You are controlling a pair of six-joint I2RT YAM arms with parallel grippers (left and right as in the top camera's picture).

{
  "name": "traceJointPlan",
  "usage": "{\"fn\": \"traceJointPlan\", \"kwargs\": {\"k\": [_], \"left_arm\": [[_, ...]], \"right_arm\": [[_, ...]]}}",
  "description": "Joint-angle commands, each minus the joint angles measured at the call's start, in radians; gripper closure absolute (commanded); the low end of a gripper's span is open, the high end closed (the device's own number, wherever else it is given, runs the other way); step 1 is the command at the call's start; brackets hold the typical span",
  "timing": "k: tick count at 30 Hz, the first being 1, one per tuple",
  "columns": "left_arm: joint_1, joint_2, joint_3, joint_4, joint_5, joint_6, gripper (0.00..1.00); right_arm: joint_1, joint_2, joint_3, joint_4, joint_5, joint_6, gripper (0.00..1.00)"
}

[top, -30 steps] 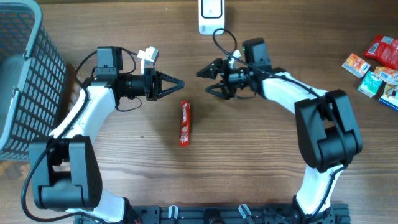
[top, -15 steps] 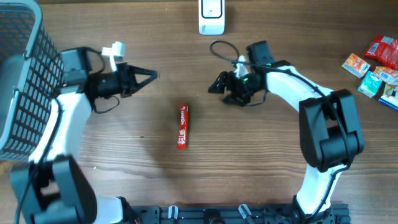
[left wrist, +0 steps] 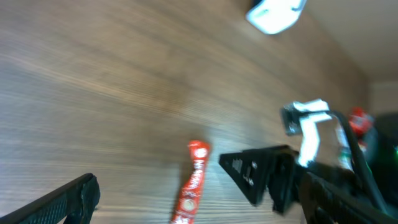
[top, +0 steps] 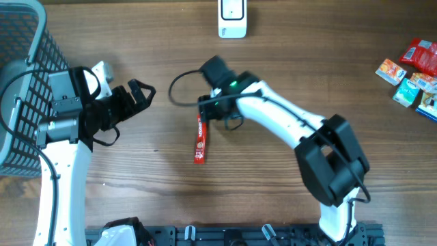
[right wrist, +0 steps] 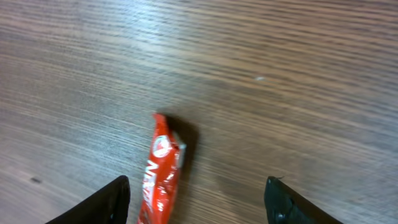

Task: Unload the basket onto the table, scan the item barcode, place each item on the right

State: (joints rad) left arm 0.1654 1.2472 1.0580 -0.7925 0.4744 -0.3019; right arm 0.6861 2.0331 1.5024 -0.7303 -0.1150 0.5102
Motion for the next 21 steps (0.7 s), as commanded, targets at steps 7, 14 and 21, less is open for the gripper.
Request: {"fn": "traceJointPlan", "kwargs": {"k": [7, 14, 21], "left_arm": [[-0.002, -0.010, 0.008, -0.084, -0.095, 0.002, 0.00], [-0.002, -0.010, 0.008, -0.101, -0.095, 0.002, 0.00], [-0.002, -0.010, 0.008, -0.119, -0.095, 0.003, 0.00]], "right_arm": [[0.079, 0.051, 0.007, 0.028, 0.056, 0.129, 0.25], [0.080, 0.093, -0.031, 0.083, -0.016, 0.171, 0.29], [0.079, 0.124, -0.031, 0.068, -0.019, 0.180, 0.52]]}}
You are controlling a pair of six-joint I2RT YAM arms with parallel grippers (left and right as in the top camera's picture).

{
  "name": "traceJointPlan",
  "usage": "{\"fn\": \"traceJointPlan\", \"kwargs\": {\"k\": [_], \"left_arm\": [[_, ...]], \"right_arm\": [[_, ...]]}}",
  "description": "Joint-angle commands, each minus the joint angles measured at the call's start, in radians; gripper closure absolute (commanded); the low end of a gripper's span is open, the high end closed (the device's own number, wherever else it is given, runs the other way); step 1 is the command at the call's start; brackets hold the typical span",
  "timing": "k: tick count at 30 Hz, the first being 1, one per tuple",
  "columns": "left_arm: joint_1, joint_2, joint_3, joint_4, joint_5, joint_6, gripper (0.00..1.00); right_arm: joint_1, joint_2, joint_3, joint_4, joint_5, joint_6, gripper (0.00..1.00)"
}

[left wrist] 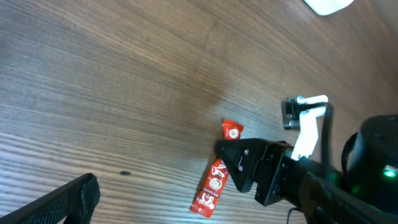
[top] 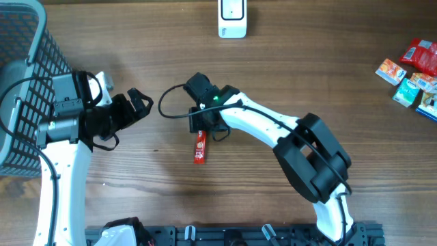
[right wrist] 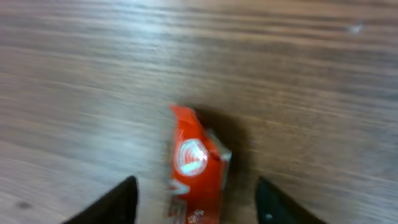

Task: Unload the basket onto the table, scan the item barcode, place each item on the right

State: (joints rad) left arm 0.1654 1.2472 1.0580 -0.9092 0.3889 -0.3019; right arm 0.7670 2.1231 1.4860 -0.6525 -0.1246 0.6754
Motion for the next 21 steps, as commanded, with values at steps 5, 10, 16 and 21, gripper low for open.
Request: {"fn": "traceJointPlan", "kwargs": {"k": [5, 10, 16, 21], "left_arm": [[-0.002, -0.010, 0.008, -0.005, -0.009, 0.003, 0.00], [-0.002, -0.010, 0.008, -0.005, -0.009, 0.006, 0.00], [-0.002, -0.010, 0.008, -0.005, -0.010, 0.006, 0.00], [-0.002, -0.009, 0.008, -0.005, -0.010, 0.006, 0.00]], "right_arm": [[-0.002, 0.034, -0.015, -0.017, -0.003, 0.016, 0.95], [-0.002, 0.033, -0.003, -0.041, -0.015, 0.012, 0.96], [-0.002, 0.016, 0.024, -0.089, -0.097, 0.005, 0.96], [-0.008, -0.013, 0.024, -0.074, -0.256, 0.005, 0.96]]}}
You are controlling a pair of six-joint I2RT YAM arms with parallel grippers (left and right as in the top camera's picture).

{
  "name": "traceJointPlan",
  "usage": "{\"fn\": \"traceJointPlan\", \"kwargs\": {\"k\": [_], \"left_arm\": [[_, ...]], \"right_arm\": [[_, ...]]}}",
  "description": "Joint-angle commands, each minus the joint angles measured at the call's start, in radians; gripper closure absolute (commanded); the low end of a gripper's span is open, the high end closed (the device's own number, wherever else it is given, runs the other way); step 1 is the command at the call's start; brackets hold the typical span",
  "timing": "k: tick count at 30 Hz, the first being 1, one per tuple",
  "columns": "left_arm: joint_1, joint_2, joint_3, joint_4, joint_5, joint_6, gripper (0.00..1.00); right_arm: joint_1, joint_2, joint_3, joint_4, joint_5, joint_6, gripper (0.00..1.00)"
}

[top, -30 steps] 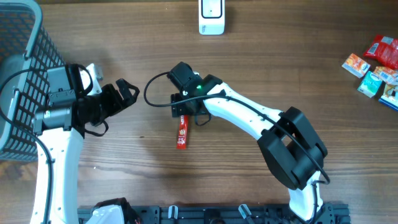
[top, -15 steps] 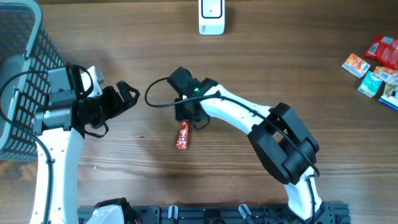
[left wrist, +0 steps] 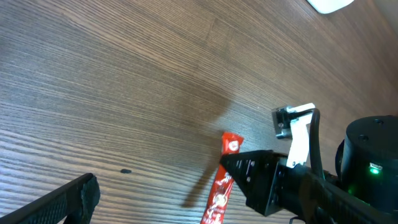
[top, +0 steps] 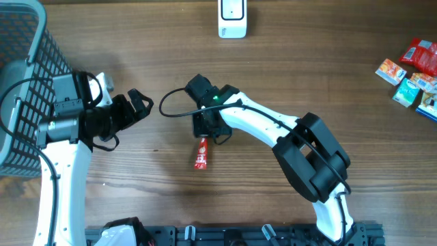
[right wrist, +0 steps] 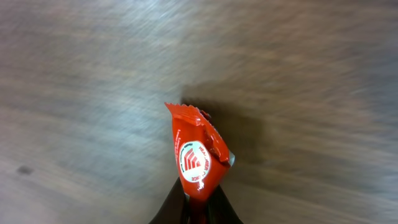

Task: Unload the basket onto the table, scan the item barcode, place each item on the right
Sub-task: 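Lift the stick with the right gripper toward the left gripper, then grasp the stick with the left gripper and open the right gripper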

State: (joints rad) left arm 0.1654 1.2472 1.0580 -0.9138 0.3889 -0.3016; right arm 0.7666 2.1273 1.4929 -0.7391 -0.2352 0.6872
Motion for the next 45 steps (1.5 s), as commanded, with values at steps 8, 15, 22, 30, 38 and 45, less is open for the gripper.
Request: {"fn": "traceJointPlan", "kwargs": {"k": [8, 15, 22, 30, 38, 45], "left_arm": [[-0.002, -0.009, 0.008, -0.005, -0.043, 0.006, 0.00], [-0.008, 0.030, 0.006, -0.069, -0.031, 0.006, 0.00], [-0.016, 0.170, -0.013, -0.136, 0.122, 0.010, 0.00], [-0.059, 0.356, -0.048, -0.045, 0.360, 0.061, 0.01], [-0.062, 0.455, -0.048, 0.098, 0.521, 0.008, 0.08], [-0.062, 0.466, -0.047, 0.146, 0.692, -0.025, 0.46]], "right_arm": [[-0.127, -0.043, 0.014, 0.029, -0.444, -0.005, 0.96], [-0.162, -0.043, 0.010, 0.036, -0.499, 0.061, 0.96], [-0.162, -0.043, 0.010, 0.092, -0.586, 0.163, 0.96], [-0.166, -0.043, 0.010, 0.209, -0.694, 0.341, 0.96], [-0.166, -0.043, 0.010, 0.290, -0.855, 0.414, 0.96], [-0.166, -0.042, 0.010, 0.294, -0.867, 0.440, 0.96]]}}
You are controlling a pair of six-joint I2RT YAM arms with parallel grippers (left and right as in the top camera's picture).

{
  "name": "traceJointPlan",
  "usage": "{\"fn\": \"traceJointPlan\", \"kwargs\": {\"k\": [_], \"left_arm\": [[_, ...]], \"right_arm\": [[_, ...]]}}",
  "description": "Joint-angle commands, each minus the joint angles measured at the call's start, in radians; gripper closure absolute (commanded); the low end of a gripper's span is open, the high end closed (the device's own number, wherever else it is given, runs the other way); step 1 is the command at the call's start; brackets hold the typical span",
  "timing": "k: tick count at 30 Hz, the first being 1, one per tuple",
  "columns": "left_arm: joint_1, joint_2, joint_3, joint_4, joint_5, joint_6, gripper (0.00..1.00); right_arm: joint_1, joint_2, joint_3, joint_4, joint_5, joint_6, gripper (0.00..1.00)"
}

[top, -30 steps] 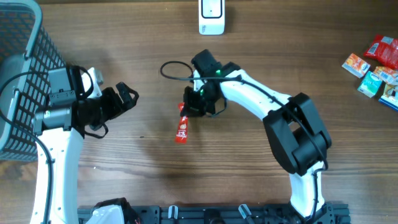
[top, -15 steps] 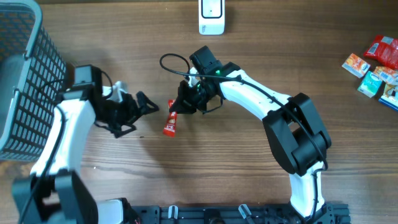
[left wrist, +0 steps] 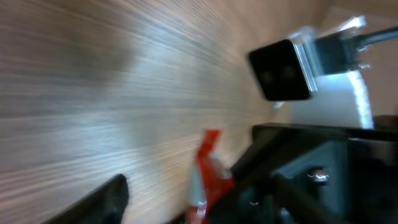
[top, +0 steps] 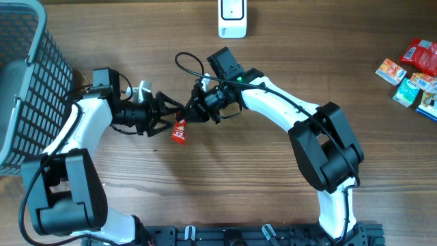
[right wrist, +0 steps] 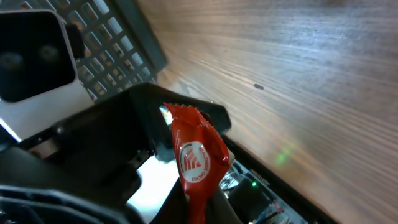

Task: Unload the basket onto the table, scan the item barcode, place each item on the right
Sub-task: 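Grasp the stick with the left gripper and open the right gripper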

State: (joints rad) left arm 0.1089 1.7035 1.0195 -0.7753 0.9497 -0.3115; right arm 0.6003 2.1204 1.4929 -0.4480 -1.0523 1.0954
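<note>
A red snack bar (top: 179,131) in a shiny wrapper hangs off the table at mid-left, pinched at one end by my right gripper (top: 192,111), which is shut on it. In the right wrist view the snack bar (right wrist: 196,155) stands up from the right gripper (right wrist: 199,208), with the left arm's black body behind it. My left gripper (top: 167,113) reaches in from the left and is open. In the left wrist view the snack bar (left wrist: 208,165) lies between the left gripper's (left wrist: 199,186) spread fingers. No barcode can be read on the wrapper.
A white scanner (top: 232,19) stands at the table's far edge, centre. A dark mesh basket (top: 27,82) fills the far left. Several small snack packets (top: 413,72) lie at the far right. A black cable loops above the right wrist.
The right gripper, still shut on the bar, has lifted it off the table and carried it left. The left arm has reached right, and its open fingers now stand either side of the bar.
The bar lay flat on the table with my right gripper open over its far end. Then the gripper was lower over that end, then shut on it with the bar tipped up. Now the bar hangs in the air between the left gripper's open fingers.
</note>
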Motion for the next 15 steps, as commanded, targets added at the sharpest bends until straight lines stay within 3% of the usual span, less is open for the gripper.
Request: {"fn": "traceJointPlan", "kwargs": {"k": [1, 3, 5, 7, 9, 15], "left_arm": [[-0.006, 0.010, -0.009, 0.008, 0.131, -0.015, 0.51], [-0.007, 0.011, -0.009, 0.005, 0.131, -0.022, 0.59], [-0.007, 0.011, -0.009, 0.005, 0.137, -0.053, 0.60], [-0.007, 0.011, -0.009, 0.006, 0.187, -0.064, 0.57], [-0.007, 0.011, -0.009, 0.005, 0.249, -0.064, 0.47], [-0.007, 0.011, -0.009, -0.006, 0.291, -0.064, 0.50]], "right_arm": [[0.000, -0.035, 0.010, 0.006, -0.058, 0.035, 0.96], [0.000, -0.035, 0.010, 0.035, -0.087, 0.056, 0.96], [0.000, -0.035, 0.010, 0.048, -0.098, 0.061, 0.96], [-0.001, -0.035, 0.010, 0.052, -0.098, 0.061, 0.96], [-0.003, -0.035, 0.010, 0.053, -0.097, 0.060, 0.96], [-0.018, -0.035, 0.010, 0.059, -0.097, 0.058, 0.96]]}}
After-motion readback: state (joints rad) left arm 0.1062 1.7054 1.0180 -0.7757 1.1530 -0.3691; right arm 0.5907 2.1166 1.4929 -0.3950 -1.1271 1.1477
